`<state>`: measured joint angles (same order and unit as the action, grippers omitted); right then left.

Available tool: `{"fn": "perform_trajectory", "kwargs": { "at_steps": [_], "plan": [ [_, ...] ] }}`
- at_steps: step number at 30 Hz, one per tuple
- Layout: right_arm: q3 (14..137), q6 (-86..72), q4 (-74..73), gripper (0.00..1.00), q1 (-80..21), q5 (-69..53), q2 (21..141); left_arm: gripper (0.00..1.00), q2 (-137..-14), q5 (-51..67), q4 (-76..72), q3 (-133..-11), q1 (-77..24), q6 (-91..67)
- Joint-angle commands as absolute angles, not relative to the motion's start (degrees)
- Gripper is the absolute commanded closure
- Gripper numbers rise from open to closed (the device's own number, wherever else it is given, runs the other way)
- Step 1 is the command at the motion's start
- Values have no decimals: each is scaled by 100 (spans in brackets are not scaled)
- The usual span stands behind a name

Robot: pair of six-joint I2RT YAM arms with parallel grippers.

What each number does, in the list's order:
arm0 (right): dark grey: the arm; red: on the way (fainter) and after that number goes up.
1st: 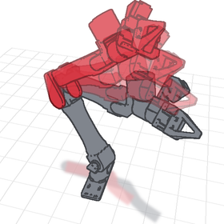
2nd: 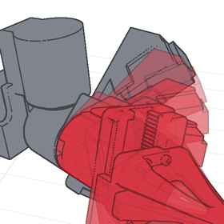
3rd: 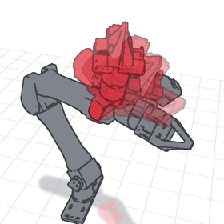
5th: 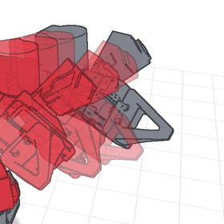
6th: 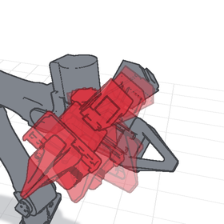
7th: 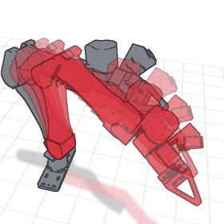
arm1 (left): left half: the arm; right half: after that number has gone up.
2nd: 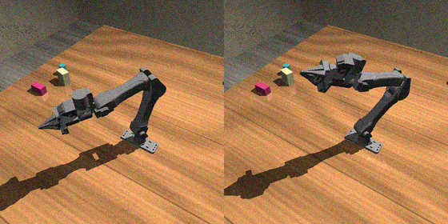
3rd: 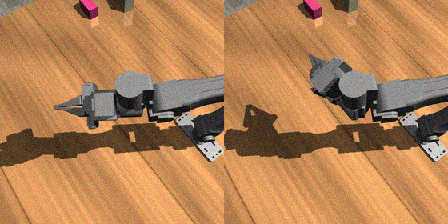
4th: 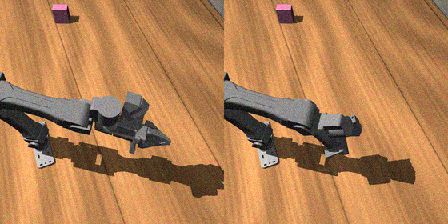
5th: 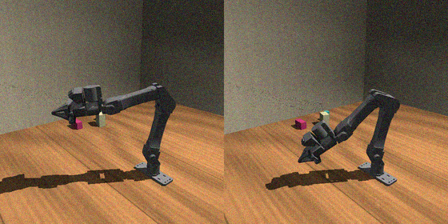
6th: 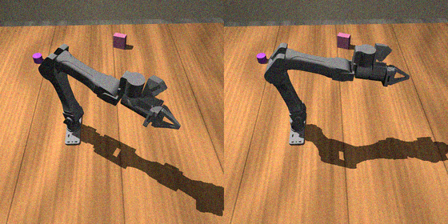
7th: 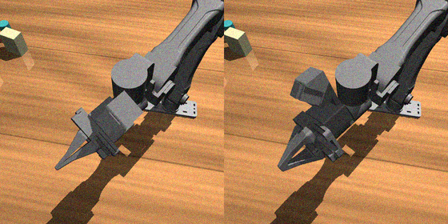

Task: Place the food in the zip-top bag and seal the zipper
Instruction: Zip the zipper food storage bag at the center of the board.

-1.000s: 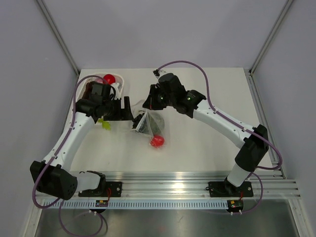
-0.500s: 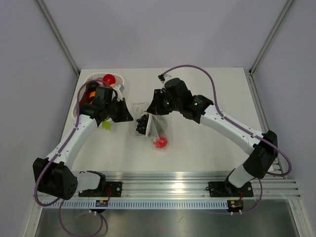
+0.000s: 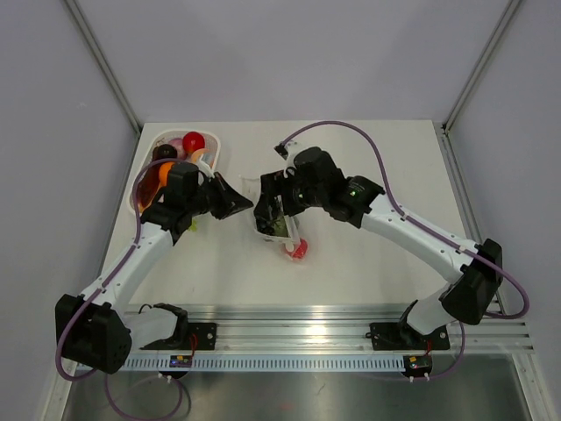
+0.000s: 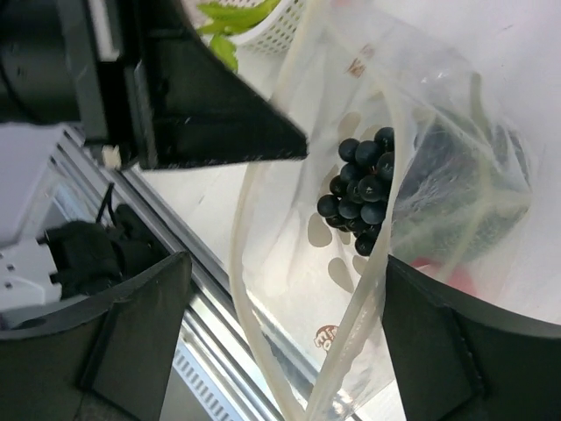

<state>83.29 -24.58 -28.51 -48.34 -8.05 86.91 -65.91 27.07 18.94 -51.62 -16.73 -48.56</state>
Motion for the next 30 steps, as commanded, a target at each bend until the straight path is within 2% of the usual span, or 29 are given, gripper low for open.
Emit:
{"fn": "perform_trajectory", "kwargs": {
  "at_steps": [1, 10, 16, 19, 20, 21, 23, 24, 26, 27, 28, 29, 30],
  "plan": [
    [8437, -1750, -3075, 8, -5308, -591, 8464, 100, -6398, 2681, 1266, -5238, -1714, -5527],
    [8183, -1257, -3120, 4, -5985, 377, 8323, 100, -6302, 2251, 1441, -5326, -1758, -5915],
    [8499, -1169, -3603, 4, -6389, 1282, 8736, 100, -6179, 2013, 1476, -5344, -1819, -6108],
    [8674, -1353, -3674, 15, -6495, 1862, 9017, 100, -6161, 1917, 1547, -5396, -1872, -6126],
    [8718, -1467, -3674, 21, -6513, 1968, 9105, 100, -6152, 1890, 1538, -5396, -1881, -6143],
    [8745, -1529, -3630, 31, -6513, 2108, 9132, 100, -6135, 1864, 1564, -5388, -1907, -6187],
    [8710, -1686, -3455, 41, -6513, 2171, 9141, 100, -6082, 1802, 1564, -5388, -1942, -6196],
    [8666, -1748, -3280, 55, -6521, 2241, 9132, 100, -6065, 1741, 1651, -5396, -1986, -6196],
    [8570, -1871, -3086, 67, -6513, 2320, 9053, 100, -5995, 1714, 1635, -5397, -2030, -6179],
    [8465, -1898, -3015, 81, -6513, 2390, 9035, 100, -5951, 1723, 1635, -5405, -2048, -6135],
    [8420, -1890, -2910, 85, -6504, 2443, 9018, 99, -5898, 1723, 1643, -5414, -2048, -6083],
    [8316, -1855, -2857, 89, -6504, 2461, 8974, 92, -5828, 1714, 1739, -5440, -2048, -6012],
    [8262, -1802, -2813, 91, -6478, 2444, 8956, 74, -5792, 1618, 1836, -5562, -2048, -5785]
  ]
}}
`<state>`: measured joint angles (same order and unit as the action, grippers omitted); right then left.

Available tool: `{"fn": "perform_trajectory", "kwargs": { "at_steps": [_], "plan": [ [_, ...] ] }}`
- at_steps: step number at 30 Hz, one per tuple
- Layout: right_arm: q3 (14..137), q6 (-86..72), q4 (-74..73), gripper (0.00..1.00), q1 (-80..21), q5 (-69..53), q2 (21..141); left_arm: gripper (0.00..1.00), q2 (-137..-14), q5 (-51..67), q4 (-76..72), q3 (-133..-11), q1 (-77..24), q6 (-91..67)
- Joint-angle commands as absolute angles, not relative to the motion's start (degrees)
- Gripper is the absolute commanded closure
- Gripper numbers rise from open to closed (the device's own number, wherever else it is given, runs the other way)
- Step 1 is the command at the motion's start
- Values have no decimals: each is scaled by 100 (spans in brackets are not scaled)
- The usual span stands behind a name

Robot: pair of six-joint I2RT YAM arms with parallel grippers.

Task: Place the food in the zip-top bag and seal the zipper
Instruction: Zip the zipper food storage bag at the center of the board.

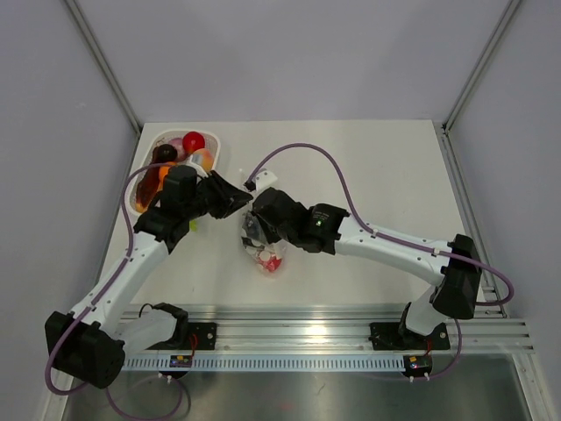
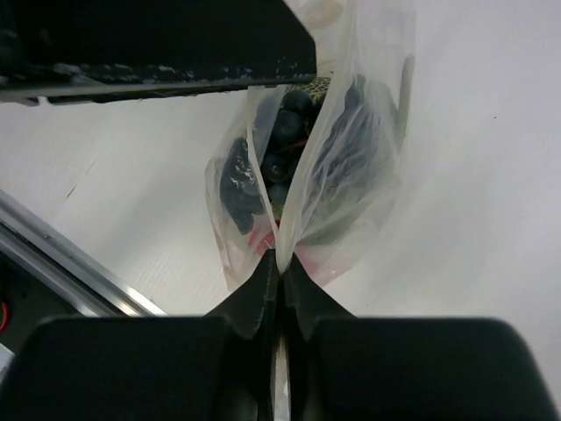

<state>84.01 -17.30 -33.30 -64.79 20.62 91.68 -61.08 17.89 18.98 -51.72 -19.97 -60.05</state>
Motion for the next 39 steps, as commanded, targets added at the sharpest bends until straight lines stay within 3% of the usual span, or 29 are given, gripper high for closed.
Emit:
{"fn": "perform_trajectory", "kwargs": {
  "at_steps": [1, 4, 7, 13, 16, 19, 22, 25, 30, 39],
  "plan": [
    [8218, -1750, -2725, 96, -6451, 2374, 8921, 64, -5766, 1556, 1959, -5659, -2039, -5635],
    [8042, -1408, -2707, 100, -6276, 1882, 8781, 30, -5766, 1467, 2671, -6213, -1794, -4731],
    [7762, -1083, -2497, 100, -6144, 1513, 8491, 23, -5880, 1450, 3242, -6740, -1425, -3817],
    [6988, -221, -1934, 100, -5548, 27, 7639, 23, -5845, 1800, 2779, -6541, -1028, -2269],
    [6611, 374, -1662, 100, -5362, -746, 7270, 23, -5390, 2573, 1550, -5926, -1028, -1943],
    [6311, 588, -1626, 100, -5300, -721, 6944, 23, -5125, 3443, 765, -5336, -1028, -1268],
    [6179, 773, -1670, 100, -5125, -1054, 6707, 25, -5334, 4269, 957, -5449, -1020, -617],
    [6030, 1044, -1583, 100, -5027, -1572, 6522, 35, -5747, 5341, 1160, -5493, -1011, 121],
    [5985, 1274, -1705, 100, -4887, -2423, 6513, 35, -5994, 6263, 1361, -5317, -993, 1368],
    [5564, 1881, -1635, 100, -4860, -3094, 6179, 35, -6714, 6715, 2653, -5704, -835, 3136]
  ]
}}
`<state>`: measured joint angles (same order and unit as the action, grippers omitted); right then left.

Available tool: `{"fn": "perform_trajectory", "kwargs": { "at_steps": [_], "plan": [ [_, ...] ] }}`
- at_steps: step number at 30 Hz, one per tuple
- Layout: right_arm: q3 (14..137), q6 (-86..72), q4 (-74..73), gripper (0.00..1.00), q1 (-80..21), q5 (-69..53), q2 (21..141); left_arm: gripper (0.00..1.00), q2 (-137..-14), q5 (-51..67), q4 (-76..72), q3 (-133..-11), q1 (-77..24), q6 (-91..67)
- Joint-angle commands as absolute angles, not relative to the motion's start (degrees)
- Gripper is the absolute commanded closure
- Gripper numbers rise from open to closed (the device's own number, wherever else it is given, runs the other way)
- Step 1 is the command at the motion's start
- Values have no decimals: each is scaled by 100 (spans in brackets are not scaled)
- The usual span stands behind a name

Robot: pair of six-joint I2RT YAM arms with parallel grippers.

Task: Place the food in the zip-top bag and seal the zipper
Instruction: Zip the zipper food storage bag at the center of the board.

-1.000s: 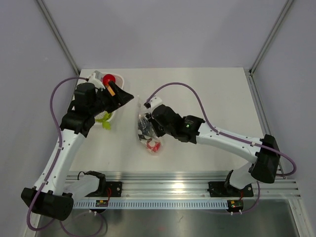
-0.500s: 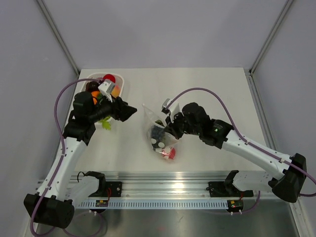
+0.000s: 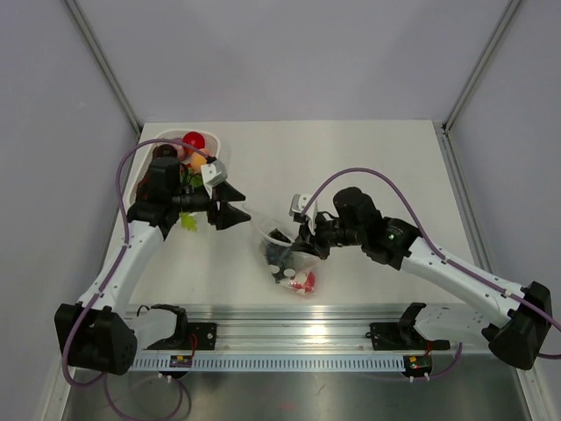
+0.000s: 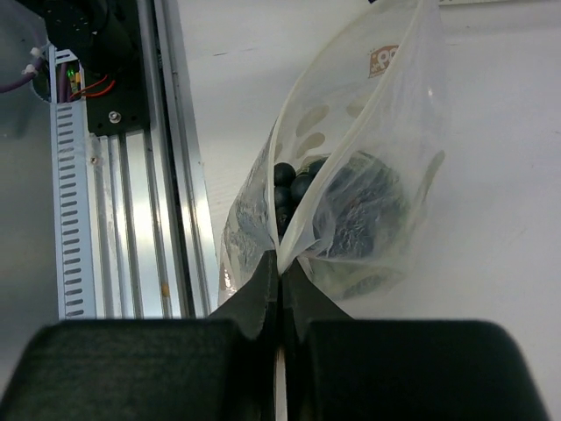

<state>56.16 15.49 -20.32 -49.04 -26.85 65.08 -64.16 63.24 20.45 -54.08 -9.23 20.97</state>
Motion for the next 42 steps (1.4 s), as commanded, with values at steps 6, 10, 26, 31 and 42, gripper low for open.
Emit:
{"fn": "perform_trajectory", "kwargs": {
  "at_steps": [6, 10, 26, 31, 42],
  "plan": [
    [5607, 2092, -1942, 100, -4860, -3120, 6108, 38, -7137, 7250, 2945, -5722, -791, 3525],
    [5581, 2144, -1916, 100, -4860, -3146, 6100, 41, -7111, 7742, 2577, -5555, -800, 3428],
    [5546, 2153, -1776, 100, -4843, -2936, 6012, 70, -7664, 7892, 3822, -5976, -1292, 4271],
    [5475, 2065, -1731, 100, -4790, -2488, 5862, 100, -7769, 7831, 4323, -6266, -1301, 4281],
    [6774, 2258, -2733, 14, -4772, -2100, 6459, 100, -7148, 5924, 2928, -6179, -1617, 1020]
  ]
}}
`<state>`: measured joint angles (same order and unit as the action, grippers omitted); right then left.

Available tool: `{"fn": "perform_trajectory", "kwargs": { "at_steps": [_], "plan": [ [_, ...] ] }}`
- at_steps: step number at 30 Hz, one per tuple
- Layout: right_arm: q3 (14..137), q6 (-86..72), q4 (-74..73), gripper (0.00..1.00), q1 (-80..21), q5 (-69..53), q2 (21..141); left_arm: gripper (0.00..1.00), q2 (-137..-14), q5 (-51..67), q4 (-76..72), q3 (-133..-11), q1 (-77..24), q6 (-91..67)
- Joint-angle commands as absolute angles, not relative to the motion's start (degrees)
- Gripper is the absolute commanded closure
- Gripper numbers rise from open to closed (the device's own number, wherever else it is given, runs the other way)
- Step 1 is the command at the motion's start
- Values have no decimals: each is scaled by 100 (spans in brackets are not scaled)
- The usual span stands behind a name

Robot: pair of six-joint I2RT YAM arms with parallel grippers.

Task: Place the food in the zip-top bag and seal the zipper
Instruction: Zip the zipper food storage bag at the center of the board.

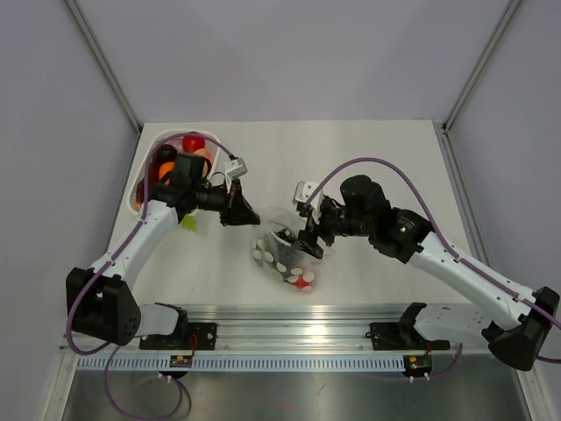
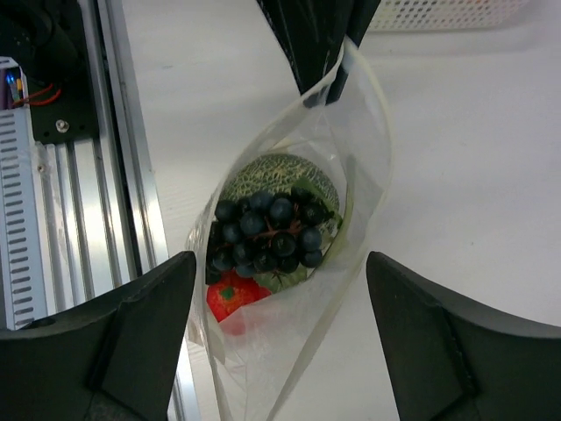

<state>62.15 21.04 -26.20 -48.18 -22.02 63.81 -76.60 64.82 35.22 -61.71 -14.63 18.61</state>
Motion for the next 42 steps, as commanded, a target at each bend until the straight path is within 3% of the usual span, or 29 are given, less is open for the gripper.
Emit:
{"fn": "perform_trajectory", "kwargs": {
  "at_steps": [1, 8, 16, 32, 39, 42],
  "plan": [
    [6898, 2276, -2768, 13, -4772, -2188, 6530, 100, -7067, 5863, 2848, -6066, -1678, 863],
    [8120, 2276, -3428, 8, -4781, -2470, 7689, 100, -6627, 5730, 2689, -6012, -1705, 677],
    [8217, 2355, -2927, 4, -4825, -2312, 8156, 100, -6601, 5959, 2707, -5959, -1714, 835],
    [8991, 2830, -2927, 4, -5062, -2250, 8946, 100, -6574, 6214, 2970, -6108, -1723, 1204],
    [9193, 3032, -2971, 10, -5063, -2329, 9325, 100, -6486, 6240, 3067, -6117, -1723, 1344],
    [9167, 3120, -3015, 24, -5054, -2390, 9387, 100, -6460, 6240, 3059, -6117, -1723, 1362]
  ]
}}
